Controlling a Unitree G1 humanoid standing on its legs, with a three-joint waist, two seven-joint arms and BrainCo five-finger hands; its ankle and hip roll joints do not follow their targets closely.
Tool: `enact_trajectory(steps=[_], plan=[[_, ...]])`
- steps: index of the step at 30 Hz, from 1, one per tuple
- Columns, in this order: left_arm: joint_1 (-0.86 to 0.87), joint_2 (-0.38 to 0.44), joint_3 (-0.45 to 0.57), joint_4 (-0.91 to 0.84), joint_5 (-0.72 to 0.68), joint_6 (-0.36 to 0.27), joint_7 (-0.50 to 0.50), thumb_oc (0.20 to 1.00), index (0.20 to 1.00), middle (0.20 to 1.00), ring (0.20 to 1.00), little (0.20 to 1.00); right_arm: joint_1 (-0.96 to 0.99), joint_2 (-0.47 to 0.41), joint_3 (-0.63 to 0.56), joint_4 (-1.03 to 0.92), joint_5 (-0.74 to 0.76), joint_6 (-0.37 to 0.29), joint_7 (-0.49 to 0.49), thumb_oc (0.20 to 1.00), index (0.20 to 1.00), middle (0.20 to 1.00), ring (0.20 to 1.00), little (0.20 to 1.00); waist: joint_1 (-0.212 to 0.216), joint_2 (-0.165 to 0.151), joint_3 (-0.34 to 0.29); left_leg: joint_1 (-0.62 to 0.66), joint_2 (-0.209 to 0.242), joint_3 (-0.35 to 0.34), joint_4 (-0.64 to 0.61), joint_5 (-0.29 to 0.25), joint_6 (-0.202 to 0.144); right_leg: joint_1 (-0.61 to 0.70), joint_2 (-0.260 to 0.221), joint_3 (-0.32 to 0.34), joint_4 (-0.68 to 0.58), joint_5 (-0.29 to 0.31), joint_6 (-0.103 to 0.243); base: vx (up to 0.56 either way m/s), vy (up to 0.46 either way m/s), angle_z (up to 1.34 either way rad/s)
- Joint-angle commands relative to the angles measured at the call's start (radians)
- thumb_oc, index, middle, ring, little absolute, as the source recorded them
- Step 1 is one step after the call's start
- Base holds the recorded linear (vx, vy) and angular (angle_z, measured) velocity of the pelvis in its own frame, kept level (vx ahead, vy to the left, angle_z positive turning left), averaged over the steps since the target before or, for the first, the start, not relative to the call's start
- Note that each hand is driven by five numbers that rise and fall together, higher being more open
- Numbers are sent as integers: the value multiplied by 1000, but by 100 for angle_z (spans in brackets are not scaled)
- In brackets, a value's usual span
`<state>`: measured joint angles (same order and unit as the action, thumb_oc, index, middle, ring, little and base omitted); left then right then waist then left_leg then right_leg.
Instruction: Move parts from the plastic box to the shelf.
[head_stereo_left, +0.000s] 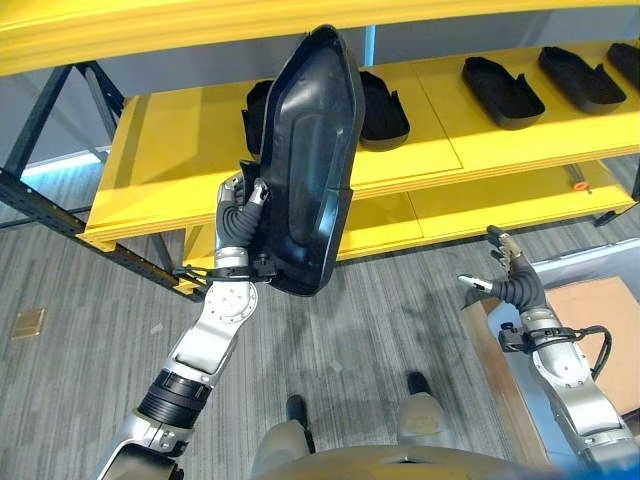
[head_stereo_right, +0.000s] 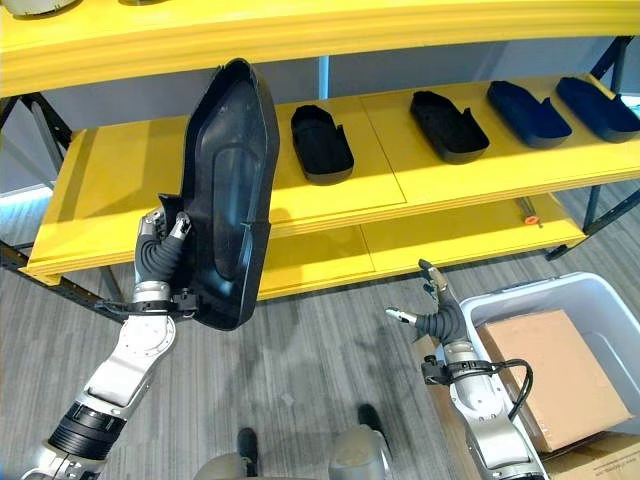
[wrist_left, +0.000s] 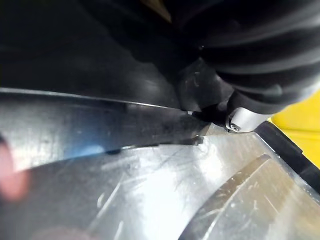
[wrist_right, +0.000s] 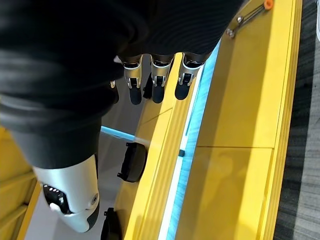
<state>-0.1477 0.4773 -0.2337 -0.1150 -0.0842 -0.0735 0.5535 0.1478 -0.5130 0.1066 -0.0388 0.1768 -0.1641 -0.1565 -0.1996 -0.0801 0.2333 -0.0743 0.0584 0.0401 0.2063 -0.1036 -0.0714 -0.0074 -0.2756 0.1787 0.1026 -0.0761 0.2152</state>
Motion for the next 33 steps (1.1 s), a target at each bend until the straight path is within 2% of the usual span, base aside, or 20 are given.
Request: enact_trajectory(steps=[1,4,6,7,8,9,11,13,14,18,21,26,30,32,33], plan=[[29,-22,78,-95,70,-78,-13,200,200,200,200,200,-36,-32,-6,-58,17,-49,10,1000,1000,1000,1000,1000,2,19,-17,71,-29,97,-23,-112,95,-61,36,-60,-109,172,-13,49,197,-15],[61,-13,89,-102,89,-93,-23,200,200,200,200,200,-63,-17,11,-44,9,-61,20,1000,1000,1000,1000,1000,35,8,-2,102,-39,148,-49,-114,107,-101,31,-158,-114,238,-7,18,156,-31],[78,-10,97,-107,97,-105,-32,200,200,200,200,200,-70,-10,15,-38,14,-67,23,1000,1000,1000,1000,1000,42,8,-1,110,-42,159,-64,-109,112,-117,46,-175,-94,235,-9,5,131,-72],[88,-13,98,-117,94,-98,-42,200,200,200,200,200,-68,-10,16,-37,17,-72,24,1000,1000,1000,1000,1000,42,15,-4,118,-45,162,-83,-102,121,-121,93,-166,-42,187,-18,6,146,-67],[90,-14,100,-120,94,-94,-45,200,200,200,200,200,-67,-10,15,-37,18,-74,25,1000,1000,1000,1000,1000,42,13,-8,114,-48,165,-91,-92,122,-126,105,-162,-28,175,-22,6,211,-44],[84,-21,93,-117,85,-83,-41,200,200,200,200,200,-63,-14,15,-39,17,-78,31,1000,1000,1000,1000,1000,45,23,-15,109,-57,159,-109,-76,133,-115,175,-181,31,98,-49,-14,160,-19],[75,-21,90,-111,68,-77,-40,200,200,200,200,200,-64,-17,20,-38,15,-83,33,1000,1000,1000,1000,1000,47,27,-22,100,-67,160,-127,-59,141,-122,220,-190,74,60,-76,-20,154,-9],[37,-29,74,-87,48,-68,-37,200,200,200,200,200,-61,-27,29,-39,-4,-89,19,1000,1000,1000,1000,1000,39,28,-29,95,-97,140,-156,-38,146,-111,296,-174,87,13,-115,4,114,-11],[19,-33,64,-79,42,-62,-39,200,200,200,200,200,-61,-32,29,-39,-5,-87,8,1000,1000,1000,1000,1000,31,27,-31,94,-112,126,-164,-32,149,-106,324,-151,74,10,-125,12,59,-17],[-51,-58,14,-46,46,-51,-66,200,200,200,200,200,-76,-28,30,-5,-1,-85,-52,1000,1000,1000,1000,1000,1,31,-33,96,-158,61,-185,-26,166,-93,382,-63,27,25,-145,6,-14,36],[-48,-64,2,-42,54,-68,-77,200,200,200,200,200,-63,-20,22,-10,3,-75,-68,1000,1000,1000,1000,1000,-2,32,-35,112,-161,49,-189,-26,169,-72,385,-56,18,28,-148,68,-93,42],[-51,-70,-12,-54,70,-40,-67,200,200,200,200,200,-32,-14,15,-19,-34,-88,-76,1000,1000,1000,1000,1000,-18,33,-47,129,-157,57,-151,-53,167,-32,372,-53,-5,28,-152,97,-134,10],[-78,-67,-13,-37,70,-37,-42,200,200,200,200,200,-42,-20,20,-1,-47,-93,-84,1000,1000,1000,1000,1000,-30,33,-46,106,-154,85,-40,-104,163,-29,355,-54,7,18,-161,44,-110,2],[-102,-65,-10,-24,55,-31,-20,200,200,200,200,200,-67,-38,24,22,-59,-97,-80,1000,1000,1000,1000,1000,-35,27,-26,35,-153,114,164,-164,159,-26,325,-60,55,-8,-185,47,-117,11],[-116,-67,-10,-18,54,-39,-11,200,200,200,200,200,-72,-46,23,27,-58,-104,-76,1000,1000,1000,1000,1000,-39,22,-18,-2,-146,120,265,-139,149,-22,320,-56,65,-15,-195,37,-86,8]])
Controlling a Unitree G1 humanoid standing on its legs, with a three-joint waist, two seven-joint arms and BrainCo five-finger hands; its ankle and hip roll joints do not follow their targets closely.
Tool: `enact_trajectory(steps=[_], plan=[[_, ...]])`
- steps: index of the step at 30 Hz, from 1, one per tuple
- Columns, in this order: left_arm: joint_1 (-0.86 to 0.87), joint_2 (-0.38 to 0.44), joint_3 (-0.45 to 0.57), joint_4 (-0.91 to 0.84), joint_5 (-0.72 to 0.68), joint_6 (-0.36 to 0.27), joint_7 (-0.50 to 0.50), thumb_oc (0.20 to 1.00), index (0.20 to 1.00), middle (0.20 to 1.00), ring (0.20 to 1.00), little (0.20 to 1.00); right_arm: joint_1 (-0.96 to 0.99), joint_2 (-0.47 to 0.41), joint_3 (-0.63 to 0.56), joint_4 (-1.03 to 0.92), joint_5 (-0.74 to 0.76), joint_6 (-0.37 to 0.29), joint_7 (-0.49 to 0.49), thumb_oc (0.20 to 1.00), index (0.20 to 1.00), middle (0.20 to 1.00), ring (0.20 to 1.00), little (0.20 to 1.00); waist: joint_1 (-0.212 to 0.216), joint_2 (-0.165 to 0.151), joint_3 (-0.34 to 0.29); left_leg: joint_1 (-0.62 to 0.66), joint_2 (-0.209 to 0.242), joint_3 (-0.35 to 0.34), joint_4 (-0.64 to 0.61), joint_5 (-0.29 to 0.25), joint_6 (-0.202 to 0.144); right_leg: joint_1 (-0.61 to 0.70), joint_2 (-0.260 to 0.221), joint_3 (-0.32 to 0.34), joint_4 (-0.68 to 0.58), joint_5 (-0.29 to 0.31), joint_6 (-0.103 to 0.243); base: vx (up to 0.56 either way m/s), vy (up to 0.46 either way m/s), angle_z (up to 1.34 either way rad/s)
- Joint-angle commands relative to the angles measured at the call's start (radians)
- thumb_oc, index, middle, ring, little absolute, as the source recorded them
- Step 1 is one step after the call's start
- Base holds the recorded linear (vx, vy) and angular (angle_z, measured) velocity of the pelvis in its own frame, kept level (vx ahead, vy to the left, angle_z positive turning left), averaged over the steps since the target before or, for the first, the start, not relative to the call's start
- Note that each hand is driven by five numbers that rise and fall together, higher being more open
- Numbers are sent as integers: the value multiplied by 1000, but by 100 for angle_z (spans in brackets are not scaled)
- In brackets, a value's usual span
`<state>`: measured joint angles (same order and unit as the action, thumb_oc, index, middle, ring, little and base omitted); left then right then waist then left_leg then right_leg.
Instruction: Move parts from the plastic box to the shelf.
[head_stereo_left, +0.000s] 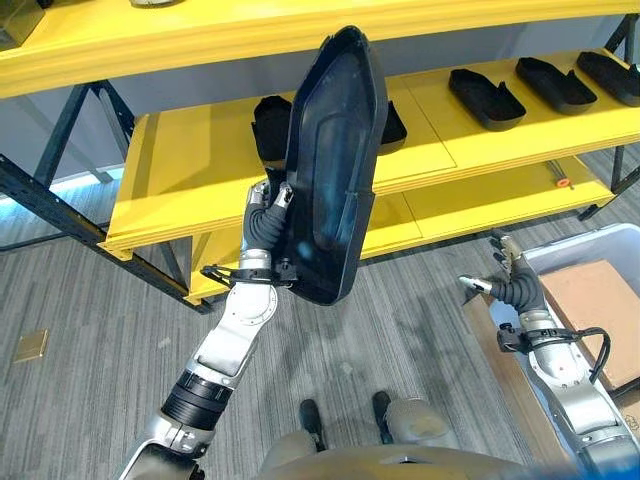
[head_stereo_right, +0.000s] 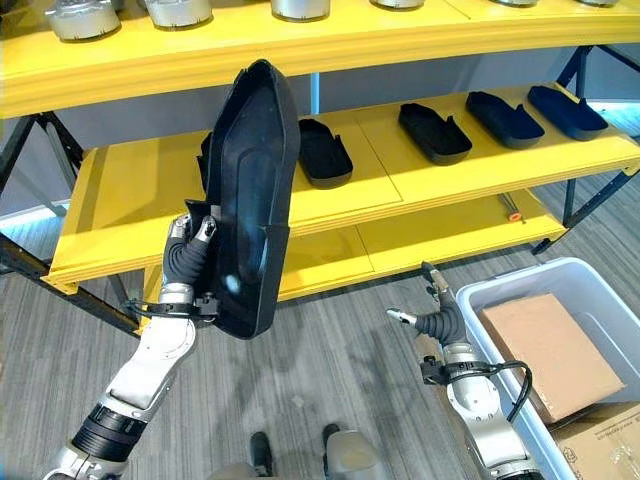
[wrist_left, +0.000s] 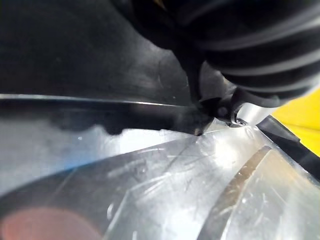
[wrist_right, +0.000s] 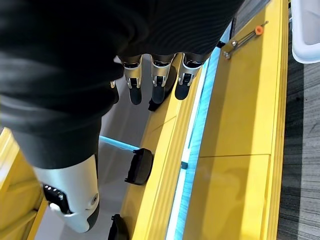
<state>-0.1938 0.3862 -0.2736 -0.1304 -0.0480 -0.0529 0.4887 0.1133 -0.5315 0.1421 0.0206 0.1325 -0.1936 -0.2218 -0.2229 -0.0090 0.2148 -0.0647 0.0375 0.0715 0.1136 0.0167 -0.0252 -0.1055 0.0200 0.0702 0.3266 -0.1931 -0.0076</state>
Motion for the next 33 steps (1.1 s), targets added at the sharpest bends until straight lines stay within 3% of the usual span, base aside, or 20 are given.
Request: enact_trajectory(steps=[1,3,4,6,7,11,13,18,22,25,33], plan=[[-80,22,30,1,18,-66,57,200,200,200,200,200,-41,-33,-13,-32,-14,-77,-7,1000,1000,1000,1000,1000,-18,-49,6,-47,-118,87,415,-246,94,77,26,55,-152,100,21,2,-73,18],[-106,11,27,2,19,-50,64,200,200,200,200,200,-43,-35,-16,-21,-19,-86,2,1000,1000,1000,1000,1000,-27,-52,13,-119,-74,94,509,-207,76,78,26,52,-129,88,12,22,-43,22],[-127,2,28,16,19,-43,71,200,200,200,200,200,-39,-36,-21,-23,-11,-84,18,1000,1000,1000,1000,1000,-45,-45,10,-109,-14,112,444,-169,69,72,33,47,-107,70,7,106,36,15],[-139,-5,31,25,37,-40,87,200,200,200,200,200,-19,-39,-32,-38,-13,-82,46,1000,1000,1000,1000,1000,-59,-35,4,-76,14,104,314,-123,57,70,39,57,-94,54,9,226,186,1],[-152,0,31,55,46,-47,113,200,200,200,200,200,-5,-53,-30,-35,-4,-93,67,1000,1000,1000,1000,1000,-54,-28,5,-81,43,48,136,-48,25,99,35,86,-114,42,18,310,268,-3],[-175,-3,14,116,57,-71,129,200,200,200,200,200,19,-72,-42,-32,27,-111,74,1000,1000,1000,1000,1000,-49,-25,7,-101,109,24,-59,50,-25,163,10,99,-152,21,31,249,144,-4],[-185,-2,5,138,61,-75,114,200,200,200,200,200,27,-75,-46,-34,27,-113,74,1000,1000,1000,1000,1000,-44,-24,10,-116,129,8,-107,72,-38,188,-2,98,-156,9,37,234,100,3],[-194,0,-45,175,90,-74,36,200,200,200,200,200,20,-69,-29,-35,39,-91,36,1000,1000,1000,1000,1000,-39,-9,15,-114,124,9,-67,44,-44,186,-39,86,-129,-22,53,302,218,-26],[-188,24,-118,117,186,-71,-88,200,200,200,200,200,28,-44,-44,-44,43,-68,0,1000,1000,1000,1000,1000,-46,-2,20,-86,82,38,-32,-23,-22,133,-69,71,-129,11,77,218,162,-24],[-179,49,-165,67,212,-58,-119,200,200,200,200,200,23,-44,-34,-52,33,-57,12,1000,1000,1000,1000,1000,-49,0,34,-74,52,52,-38,-46,-7,99,-83,70,-154,47,92,72,78,9],[-170,94,-192,104,250,-21,-31,200,200,200,200,200,-16,-74,6,-45,8,-72,24,1000,1000,1000,1000,1000,-40,3,62,-67,20,71,-64,-58,11,53,-85,55,-200,89,99,19,27,2]])
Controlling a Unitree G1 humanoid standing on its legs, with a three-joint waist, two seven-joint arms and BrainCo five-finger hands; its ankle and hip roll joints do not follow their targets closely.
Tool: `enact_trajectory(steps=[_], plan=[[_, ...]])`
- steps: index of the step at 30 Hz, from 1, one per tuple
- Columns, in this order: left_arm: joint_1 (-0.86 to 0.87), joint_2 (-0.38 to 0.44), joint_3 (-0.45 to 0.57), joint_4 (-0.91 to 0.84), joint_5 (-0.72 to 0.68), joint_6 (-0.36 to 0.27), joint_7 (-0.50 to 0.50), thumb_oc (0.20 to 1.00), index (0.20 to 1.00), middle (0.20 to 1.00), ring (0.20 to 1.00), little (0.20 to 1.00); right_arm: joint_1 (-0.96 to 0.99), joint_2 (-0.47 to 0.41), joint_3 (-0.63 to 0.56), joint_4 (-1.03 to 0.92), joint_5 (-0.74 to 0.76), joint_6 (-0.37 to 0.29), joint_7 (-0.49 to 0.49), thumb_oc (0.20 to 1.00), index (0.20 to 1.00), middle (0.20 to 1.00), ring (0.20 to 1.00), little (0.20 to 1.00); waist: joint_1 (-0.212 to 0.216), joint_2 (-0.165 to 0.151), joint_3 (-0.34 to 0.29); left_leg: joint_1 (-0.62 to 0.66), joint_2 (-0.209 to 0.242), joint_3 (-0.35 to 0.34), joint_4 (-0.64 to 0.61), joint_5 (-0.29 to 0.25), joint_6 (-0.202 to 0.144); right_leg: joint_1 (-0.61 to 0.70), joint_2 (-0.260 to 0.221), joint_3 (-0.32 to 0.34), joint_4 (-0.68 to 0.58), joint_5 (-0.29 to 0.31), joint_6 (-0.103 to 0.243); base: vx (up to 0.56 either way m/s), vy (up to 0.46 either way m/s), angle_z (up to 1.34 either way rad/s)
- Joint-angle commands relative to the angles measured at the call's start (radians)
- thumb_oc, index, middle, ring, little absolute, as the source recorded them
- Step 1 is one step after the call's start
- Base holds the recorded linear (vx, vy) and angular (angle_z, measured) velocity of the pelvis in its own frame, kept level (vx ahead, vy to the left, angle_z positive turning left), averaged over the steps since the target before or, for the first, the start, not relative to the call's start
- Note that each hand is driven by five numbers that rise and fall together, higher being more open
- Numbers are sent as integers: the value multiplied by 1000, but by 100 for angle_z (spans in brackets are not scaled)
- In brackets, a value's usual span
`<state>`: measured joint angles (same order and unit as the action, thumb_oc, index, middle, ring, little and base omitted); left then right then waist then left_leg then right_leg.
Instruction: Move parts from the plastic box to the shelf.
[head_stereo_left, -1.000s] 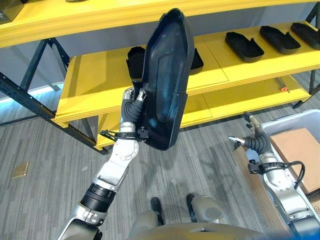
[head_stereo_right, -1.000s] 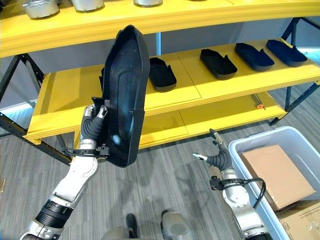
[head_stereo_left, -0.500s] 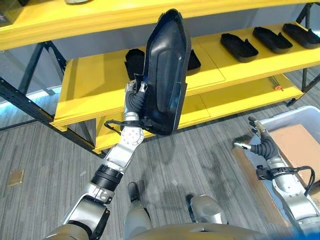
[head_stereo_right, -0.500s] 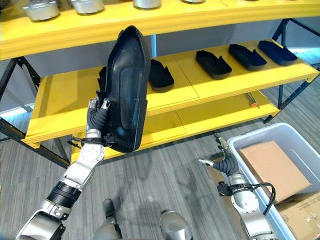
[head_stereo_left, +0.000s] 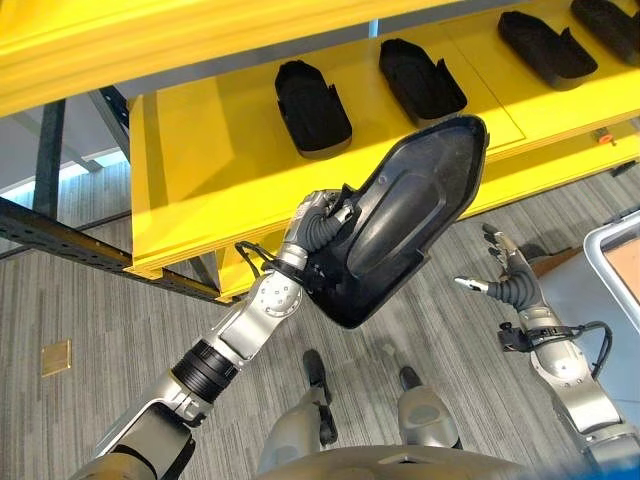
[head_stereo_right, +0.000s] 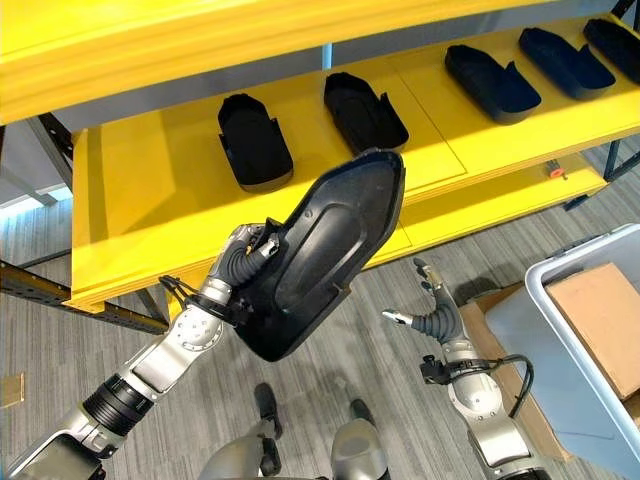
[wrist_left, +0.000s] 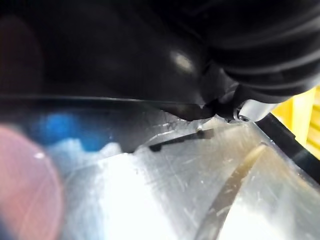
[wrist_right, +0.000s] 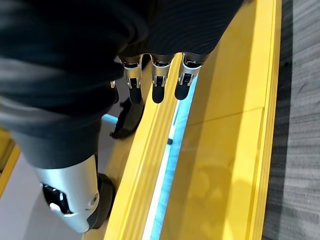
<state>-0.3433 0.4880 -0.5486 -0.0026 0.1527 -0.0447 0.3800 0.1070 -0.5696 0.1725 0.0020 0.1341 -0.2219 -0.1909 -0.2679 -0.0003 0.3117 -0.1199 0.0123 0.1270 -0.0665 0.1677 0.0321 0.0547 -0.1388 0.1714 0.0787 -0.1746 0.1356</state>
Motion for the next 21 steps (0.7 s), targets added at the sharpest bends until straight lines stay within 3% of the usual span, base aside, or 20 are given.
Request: enact_trajectory(steps=[1,7,11,17,21], plan=[[-21,-8,84,-16,48,-23,86,200,200,200,200,200,-13,-37,-22,-28,2,-46,-10,1000,1000,1000,1000,1000,6,-6,-36,-11,45,17,117,-211,-45,-108,74,-48,46,72,-44,44,14,-2],[-30,-22,130,25,34,-1,170,200,200,200,200,200,-41,-52,-17,-66,-25,-55,10,1000,1000,1000,1000,1000,14,-11,-45,-6,42,10,147,-227,-43,-105,68,-54,47,74,-47,93,35,-1],[-30,-64,207,62,-75,25,249,200,200,200,200,200,-81,-41,6,-87,-39,-24,23,1000,1000,1000,1000,1000,31,-20,-63,1,44,0,216,-266,-38,-95,47,-50,75,66,-42,212,119,-2],[-30,-81,234,73,-113,58,250,200,200,200,200,200,-109,-31,24,-116,-84,-25,48,1000,1000,1000,1000,1000,48,-36,-71,-1,41,-4,288,-309,-29,-77,15,-44,93,64,-26,187,143,-3],[-20,-84,241,82,-109,62,220,200,200,200,200,200,-127,-28,43,-143,-103,-5,67,1000,1000,1000,1000,1000,68,-57,-89,6,35,16,316,-339,-9,-58,-20,-58,98,72,3,148,135,-3]])
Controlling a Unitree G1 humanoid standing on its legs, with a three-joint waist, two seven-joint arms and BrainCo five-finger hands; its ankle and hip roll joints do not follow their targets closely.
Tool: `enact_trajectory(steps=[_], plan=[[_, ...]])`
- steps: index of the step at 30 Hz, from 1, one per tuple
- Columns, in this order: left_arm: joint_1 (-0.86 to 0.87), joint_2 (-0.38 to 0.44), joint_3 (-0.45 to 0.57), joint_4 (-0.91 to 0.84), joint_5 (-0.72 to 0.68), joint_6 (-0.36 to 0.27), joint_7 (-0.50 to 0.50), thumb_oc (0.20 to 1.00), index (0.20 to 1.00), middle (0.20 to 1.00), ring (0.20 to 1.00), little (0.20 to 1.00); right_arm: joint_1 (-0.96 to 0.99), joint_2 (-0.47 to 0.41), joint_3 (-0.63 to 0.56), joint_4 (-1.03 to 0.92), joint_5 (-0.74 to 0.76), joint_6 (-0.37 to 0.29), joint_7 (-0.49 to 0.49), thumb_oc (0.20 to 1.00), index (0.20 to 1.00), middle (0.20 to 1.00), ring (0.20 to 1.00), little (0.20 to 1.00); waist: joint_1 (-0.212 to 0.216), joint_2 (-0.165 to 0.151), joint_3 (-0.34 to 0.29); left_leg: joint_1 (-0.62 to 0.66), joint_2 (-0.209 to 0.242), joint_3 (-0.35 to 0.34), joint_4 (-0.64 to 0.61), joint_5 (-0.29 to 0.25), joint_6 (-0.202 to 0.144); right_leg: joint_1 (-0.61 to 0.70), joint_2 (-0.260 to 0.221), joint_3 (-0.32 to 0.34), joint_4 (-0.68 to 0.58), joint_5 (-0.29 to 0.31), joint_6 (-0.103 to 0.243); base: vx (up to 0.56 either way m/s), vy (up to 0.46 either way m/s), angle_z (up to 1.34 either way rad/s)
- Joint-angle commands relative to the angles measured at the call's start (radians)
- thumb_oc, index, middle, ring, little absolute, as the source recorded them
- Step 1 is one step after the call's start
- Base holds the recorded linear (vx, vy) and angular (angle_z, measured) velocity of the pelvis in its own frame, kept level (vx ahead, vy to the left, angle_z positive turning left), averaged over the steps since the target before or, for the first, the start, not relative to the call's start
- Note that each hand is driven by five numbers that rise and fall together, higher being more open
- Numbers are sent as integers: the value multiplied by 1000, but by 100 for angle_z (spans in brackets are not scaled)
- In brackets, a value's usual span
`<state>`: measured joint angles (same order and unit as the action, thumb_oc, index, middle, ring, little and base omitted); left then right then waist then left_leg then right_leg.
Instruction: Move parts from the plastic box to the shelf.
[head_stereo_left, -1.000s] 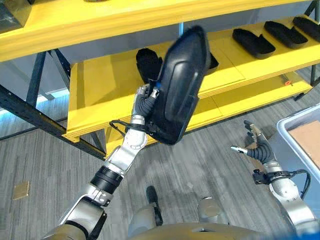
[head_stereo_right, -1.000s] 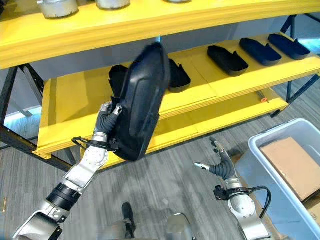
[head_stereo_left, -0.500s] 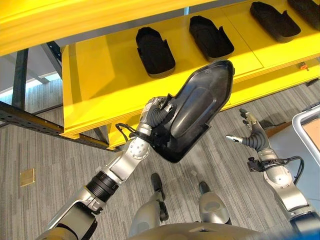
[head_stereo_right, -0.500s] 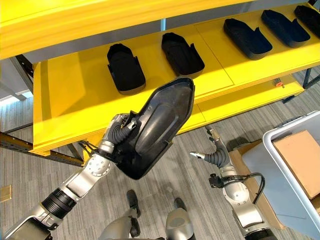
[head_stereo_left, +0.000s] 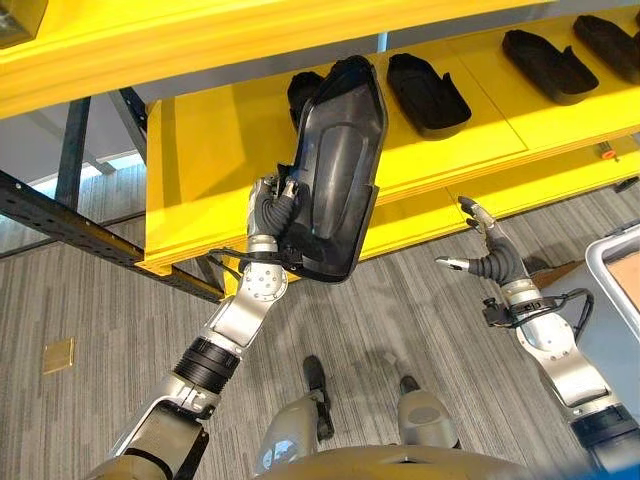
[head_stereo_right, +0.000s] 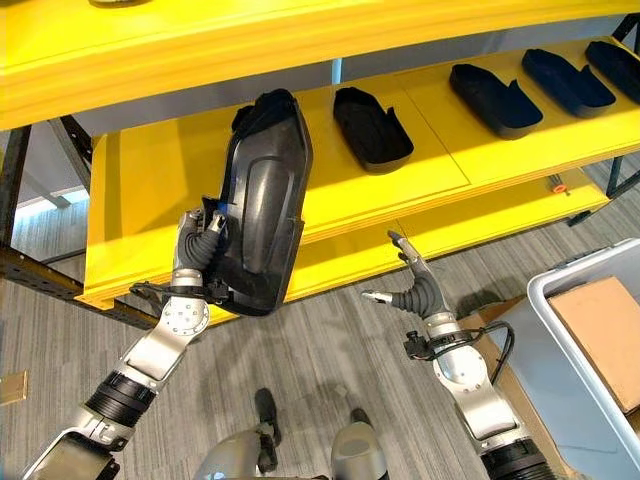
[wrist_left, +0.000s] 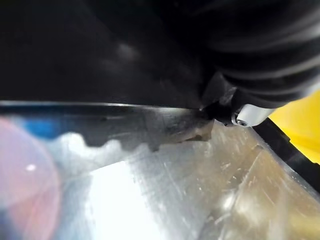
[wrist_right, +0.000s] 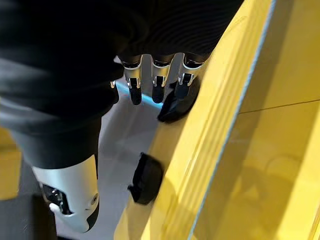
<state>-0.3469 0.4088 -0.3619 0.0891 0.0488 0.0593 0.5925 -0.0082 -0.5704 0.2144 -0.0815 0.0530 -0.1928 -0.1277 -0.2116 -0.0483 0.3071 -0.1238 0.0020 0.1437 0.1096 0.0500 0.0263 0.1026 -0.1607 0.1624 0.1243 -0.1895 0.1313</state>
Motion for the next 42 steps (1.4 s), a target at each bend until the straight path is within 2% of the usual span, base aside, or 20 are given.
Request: enact_trajectory(steps=[1,2,4,6,7,8,9,12,14,16,19,21,29,35,38,40,42], plan=[[-13,-5,56,-9,-2,-43,1,200,200,200,200,200,-16,-24,4,-61,-20,-28,2,1000,1000,1000,1000,1000,20,-14,-87,13,44,4,142,-225,7,-110,-7,-60,71,86,15,92,159,-23],[2,-5,69,-9,5,-46,2,200,200,200,200,200,-20,-13,14,-51,-25,-36,0,1000,1000,1000,1000,1000,36,-16,-83,42,48,27,124,-226,26,-153,-29,-108,159,113,18,78,157,-23],[12,-4,79,-8,7,-44,10,200,200,200,200,200,-26,-9,20,-38,-14,-45,10,1000,1000,1000,1000,1000,40,-16,-78,71,49,47,103,-227,33,-189,-34,-132,204,149,19,55,120,-39],[18,-3,83,-1,5,-48,16,200,200,200,200,200,-32,-7,23,-18,-14,-55,21,1000,1000,1000,1000,1000,38,-18,-77,93,46,56,81,-225,34,-210,-15,-132,196,162,20,64,54,-60],[17,-3,85,3,1,-47,17,200,200,200,200,200,-36,-6,25,-7,-14,-61,28,1000,1000,1000,1000,1000,34,-19,-76,105,41,58,65,-221,33,-214,6,-126,172,161,23,119,7,-63],[14,-4,87,11,-6,-43,20,200,200,200,200,200,-40,-8,19,2,-17,-61,51,1000,1000,1000,1000,1000,20,-26,-77,133,20,50,27,-219,36,-229,61,-104,94,170,26,161,-33,-56],[12,-4,91,21,-13,-46,17,200,200,200,200,200,-38,-15,9,7,-18,-63,73,1000,1000,1000,1000,1000,8,-33,-79,163,-4,39,-13,-218,41,-252,98,-91,25,217,30,150,-53,-33],[23,-2,97,21,-14,-52,12,200,200,200,200,200,-33,-21,-1,10,-12,-68,97,1000,1000,1000,1000,1000,1,-43,-78,203,-26,28,-59,-220,49,-286,128,-88,-20,271,38,78,-79,4],[31,-4,99,19,-13,-50,2,200,200,200,200,200,-19,-25,-12,4,-10,-68,106,1000,1000,1000,1000,1000,-7,-49,-81,216,-36,8,-74,-223,56,-297,144,-59,-36,293,40,69,-127,23],[26,-12,85,26,-13,-50,-14,200,200,200,200,200,12,-29,-25,-14,-17,-55,111,1000,1000,1000,1000,1000,-26,-58,-89,219,-45,-30,-71,-235,65,-304,157,5,-50,312,39,65,-214,56],[18,-23,76,28,-3,-46,-37,200,200,200,200,200,22,-32,-27,-4,-35,-53,99,1000,1000,1000,1000,1000,-29,-64,-96,215,-44,-50,-65,-240,65,-288,157,29,-63,308,35,23,-203,73],[28,-18,64,40,-7,-54,-32,200,200,200,200,200,28,-44,-7,2,-44,-46,99,1000,1000,1000,1000,1000,-9,-76,-96,209,-28,-61,-54,-239,56,-242,157,8,-61,271,17,18,-365,38],[52,-15,71,34,-25,-38,-12,200,200,200,200,200,59,-81,-16,-16,-75,-31,102,1000,1000,1000,1000,1000,4,-77,-104,221,9,-72,-75,-210,31,-160,163,-29,-53,192,-23,46,-167,8],[40,-8,69,38,0,-37,-21,200,200,200,200,200,67,-91,-39,-27,9,-52,43,1000,1000,1000,1000,1000,3,-65,-101,193,41,-72,-62,-190,16,-157,159,-46,7,131,-40,10,-201,12],[25,-3,77,38,29,-21,14,200,200,200,200,200,62,-94,-67,-41,66,-66,35,1000,1000,1000,1000,1000,-11,-45,-92,178,55,-75,-29,-187,8,-175,165,-57,64,91,-63,-25,-207,10],[11,3,83,49,17,-29,55,200,200,200,200,200,61,-89,-82,-36,95,-78,52,1000,1000,1000,1000,1000,-28,-30,-87,173,54,-65,19,-209,8,-183,163,-59,93,68,-76,13,-123,7],[-1,1,99,60,7,-41,82,200,200,200,200,200,71,-85,-108,-44,71,-82,57,1000,1000,1000,1000,1000,-39,-23,-75,127,57,-58,121,-221,1,-182,153,-56,122,57,-91,40,-77,7]])
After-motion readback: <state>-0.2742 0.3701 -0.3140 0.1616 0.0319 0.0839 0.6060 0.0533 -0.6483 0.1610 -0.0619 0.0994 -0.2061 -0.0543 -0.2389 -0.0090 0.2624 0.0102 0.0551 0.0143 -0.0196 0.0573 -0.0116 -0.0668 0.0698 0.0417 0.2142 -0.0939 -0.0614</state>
